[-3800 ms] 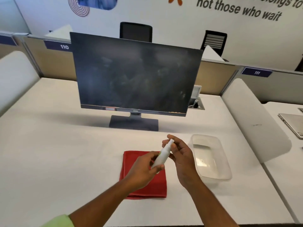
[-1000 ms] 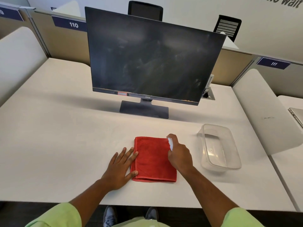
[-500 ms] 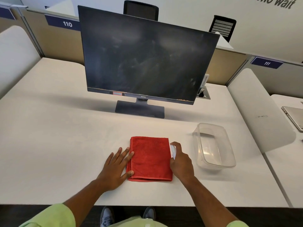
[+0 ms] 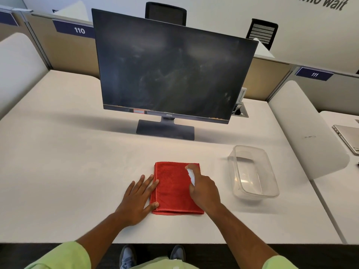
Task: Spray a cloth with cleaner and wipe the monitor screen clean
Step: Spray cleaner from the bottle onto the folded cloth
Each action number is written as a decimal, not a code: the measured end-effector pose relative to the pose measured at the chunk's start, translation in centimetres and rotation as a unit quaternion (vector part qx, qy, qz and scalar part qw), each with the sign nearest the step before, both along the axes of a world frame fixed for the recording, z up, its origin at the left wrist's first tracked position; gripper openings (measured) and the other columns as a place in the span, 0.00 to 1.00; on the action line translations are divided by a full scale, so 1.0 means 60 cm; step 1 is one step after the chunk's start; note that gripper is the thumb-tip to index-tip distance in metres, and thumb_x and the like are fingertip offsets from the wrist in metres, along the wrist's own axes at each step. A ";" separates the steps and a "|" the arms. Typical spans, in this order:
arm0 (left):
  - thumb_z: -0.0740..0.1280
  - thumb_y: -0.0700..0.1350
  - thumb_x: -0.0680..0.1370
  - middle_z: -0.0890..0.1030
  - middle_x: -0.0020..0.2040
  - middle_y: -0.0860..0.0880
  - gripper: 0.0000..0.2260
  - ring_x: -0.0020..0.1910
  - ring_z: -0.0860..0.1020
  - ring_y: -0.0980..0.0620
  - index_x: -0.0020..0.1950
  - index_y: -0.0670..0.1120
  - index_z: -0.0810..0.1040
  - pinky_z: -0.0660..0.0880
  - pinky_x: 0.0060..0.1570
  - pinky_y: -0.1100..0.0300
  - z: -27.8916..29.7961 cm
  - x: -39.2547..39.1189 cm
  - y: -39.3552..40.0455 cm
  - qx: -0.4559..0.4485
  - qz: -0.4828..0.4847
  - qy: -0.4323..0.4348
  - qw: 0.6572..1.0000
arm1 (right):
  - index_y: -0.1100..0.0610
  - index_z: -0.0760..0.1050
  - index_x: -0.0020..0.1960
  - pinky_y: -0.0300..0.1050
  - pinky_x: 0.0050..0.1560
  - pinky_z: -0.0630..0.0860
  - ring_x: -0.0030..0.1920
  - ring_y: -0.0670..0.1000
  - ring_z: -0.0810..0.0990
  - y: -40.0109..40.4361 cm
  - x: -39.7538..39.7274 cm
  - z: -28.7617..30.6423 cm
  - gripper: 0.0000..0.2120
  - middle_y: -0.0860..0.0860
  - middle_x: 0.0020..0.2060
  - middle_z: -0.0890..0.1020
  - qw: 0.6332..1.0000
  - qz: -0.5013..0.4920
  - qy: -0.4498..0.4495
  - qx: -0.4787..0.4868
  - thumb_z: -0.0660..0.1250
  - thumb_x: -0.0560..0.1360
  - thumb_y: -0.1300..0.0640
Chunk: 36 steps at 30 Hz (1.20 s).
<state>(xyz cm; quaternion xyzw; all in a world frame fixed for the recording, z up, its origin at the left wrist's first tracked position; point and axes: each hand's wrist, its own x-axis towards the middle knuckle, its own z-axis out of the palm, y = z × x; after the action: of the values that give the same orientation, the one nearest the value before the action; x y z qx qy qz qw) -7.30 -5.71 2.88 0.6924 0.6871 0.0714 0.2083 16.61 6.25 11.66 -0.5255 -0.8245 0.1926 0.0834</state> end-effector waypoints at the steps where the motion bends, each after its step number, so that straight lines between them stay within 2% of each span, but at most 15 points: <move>1: 0.42 0.74 0.77 0.36 0.81 0.57 0.36 0.79 0.32 0.52 0.80 0.61 0.36 0.39 0.79 0.46 0.001 0.000 0.000 -0.001 0.000 0.002 1.000 | 0.36 0.58 0.77 0.41 0.43 0.80 0.35 0.47 0.80 -0.006 -0.001 -0.001 0.27 0.47 0.44 0.86 1.000 0.002 0.011 0.007 0.64 0.83 0.55; 3: 0.41 0.75 0.77 0.35 0.80 0.58 0.36 0.79 0.31 0.53 0.80 0.62 0.35 0.37 0.78 0.47 0.004 0.000 -0.001 -0.003 0.000 0.009 1.000 | 0.35 0.57 0.79 0.45 0.51 0.83 0.44 0.50 0.86 -0.016 -0.007 0.000 0.28 0.45 0.53 0.86 0.999 -0.005 0.039 0.014 0.63 0.84 0.50; 6: 0.40 0.75 0.76 0.36 0.81 0.57 0.36 0.79 0.32 0.52 0.80 0.61 0.36 0.36 0.78 0.48 0.006 0.001 -0.001 0.000 0.000 0.008 1.000 | 0.37 0.52 0.82 0.48 0.59 0.83 0.55 0.50 0.86 -0.031 -0.019 -0.001 0.30 0.39 0.62 0.77 0.994 -0.045 0.090 -0.046 0.62 0.84 0.40; 8: 0.40 0.75 0.76 0.36 0.81 0.57 0.37 0.79 0.32 0.52 0.80 0.61 0.37 0.36 0.78 0.48 0.007 0.001 0.000 0.000 0.001 0.004 1.000 | 0.41 0.61 0.78 0.48 0.56 0.85 0.53 0.49 0.86 -0.036 -0.023 -0.007 0.26 0.39 0.64 0.77 0.979 -0.088 0.144 -0.115 0.64 0.83 0.40; 10: 0.39 0.75 0.76 0.35 0.81 0.57 0.36 0.79 0.31 0.53 0.80 0.61 0.36 0.36 0.78 0.49 0.007 0.001 0.000 -0.003 0.000 0.011 1.000 | 0.44 0.71 0.65 0.42 0.47 0.85 0.44 0.49 0.88 -0.040 -0.024 -0.013 0.13 0.46 0.57 0.83 0.953 -0.135 0.206 -0.179 0.69 0.83 0.46; 11: 0.39 0.75 0.76 0.35 0.81 0.57 0.36 0.79 0.31 0.53 0.80 0.61 0.36 0.35 0.78 0.49 0.007 0.001 -0.001 -0.003 0.001 0.011 1.000 | 0.45 0.73 0.60 0.41 0.44 0.85 0.42 0.49 0.88 -0.042 -0.024 -0.015 0.10 0.49 0.53 0.84 0.935 -0.157 0.237 -0.211 0.70 0.82 0.49; 13: 0.39 0.75 0.76 0.35 0.81 0.57 0.36 0.79 0.31 0.53 0.80 0.61 0.35 0.35 0.78 0.49 0.007 0.002 0.000 -0.004 0.002 0.013 1.000 | 0.46 0.74 0.58 0.43 0.44 0.86 0.39 0.50 0.87 -0.046 -0.022 -0.020 0.08 0.53 0.50 0.84 0.901 -0.189 0.289 -0.262 0.72 0.81 0.51; 15: 0.39 0.75 0.76 0.34 0.80 0.57 0.36 0.78 0.30 0.53 0.79 0.62 0.34 0.35 0.77 0.49 0.007 0.002 0.000 -0.007 0.000 0.015 1.000 | 0.49 0.75 0.58 0.42 0.40 0.84 0.37 0.49 0.82 -0.047 -0.021 -0.014 0.10 0.54 0.46 0.83 0.878 -0.207 0.319 -0.291 0.72 0.81 0.47; 18: 0.40 0.75 0.77 0.34 0.80 0.57 0.35 0.78 0.30 0.53 0.79 0.62 0.34 0.36 0.78 0.48 0.005 0.000 0.000 -0.005 -0.001 0.013 1.000 | 0.55 0.75 0.52 0.42 0.34 0.75 0.33 0.48 0.75 -0.048 -0.023 -0.001 0.22 0.52 0.35 0.78 0.813 -0.253 0.375 -0.367 0.63 0.82 0.35; 20: 0.41 0.74 0.77 0.35 0.80 0.57 0.35 0.78 0.30 0.53 0.79 0.62 0.34 0.36 0.78 0.48 0.004 0.000 0.000 -0.006 -0.002 0.014 1.000 | 0.56 0.73 0.48 0.43 0.34 0.72 0.32 0.48 0.72 -0.049 -0.027 0.003 0.26 0.51 0.33 0.75 0.778 -0.283 0.397 -0.396 0.57 0.83 0.33; 22: 0.41 0.74 0.77 0.35 0.80 0.57 0.35 0.78 0.30 0.53 0.79 0.62 0.34 0.35 0.77 0.49 0.001 0.001 0.001 -0.006 -0.002 0.018 1.000 | 0.56 0.73 0.47 0.44 0.35 0.74 0.33 0.48 0.74 -0.048 -0.032 0.002 0.26 0.52 0.34 0.76 0.770 -0.290 0.403 -0.400 0.56 0.83 0.33; 26: 0.41 0.74 0.77 0.35 0.80 0.57 0.35 0.78 0.30 0.53 0.79 0.62 0.33 0.36 0.78 0.49 -0.003 0.000 0.000 -0.007 0.000 0.025 1.000 | 0.55 0.75 0.53 0.48 0.42 0.82 0.37 0.50 0.81 -0.050 -0.037 -0.006 0.22 0.53 0.38 0.82 0.784 -0.271 0.400 -0.390 0.59 0.84 0.36; 29: 0.41 0.74 0.77 0.35 0.81 0.57 0.35 0.79 0.31 0.53 0.79 0.62 0.34 0.37 0.78 0.47 -0.003 0.000 0.000 -0.002 -0.002 0.024 1.000 | 0.55 0.75 0.55 0.45 0.37 0.79 0.34 0.48 0.78 -0.053 -0.039 -0.003 0.23 0.51 0.34 0.80 0.781 -0.274 0.399 -0.396 0.60 0.83 0.35; 32: 0.42 0.73 0.78 0.36 0.81 0.57 0.35 0.79 0.32 0.53 0.80 0.62 0.35 0.37 0.78 0.48 -0.004 0.001 0.000 0.005 0.000 0.017 1.000 | 0.56 0.74 0.44 0.42 0.32 0.70 0.30 0.47 0.71 -0.054 -0.045 0.005 0.28 0.50 0.30 0.74 0.753 -0.315 0.405 -0.412 0.57 0.83 0.32; 36: 0.44 0.72 0.79 0.35 0.80 0.58 0.34 0.78 0.31 0.54 0.79 0.62 0.33 0.35 0.78 0.49 -0.007 0.001 -0.001 0.004 0.000 0.027 1.000 | 0.53 0.69 0.31 0.42 0.30 0.64 0.26 0.46 0.66 -0.052 -0.055 0.003 0.34 0.49 0.26 0.72 0.735 -0.368 0.397 -0.407 0.57 0.78 0.25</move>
<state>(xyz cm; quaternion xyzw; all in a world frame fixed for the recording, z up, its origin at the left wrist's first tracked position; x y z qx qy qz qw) -7.27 -5.78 2.46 0.6951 0.6919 0.0557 0.1870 13.31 3.15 11.86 -0.6477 -0.3011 0.6554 0.2455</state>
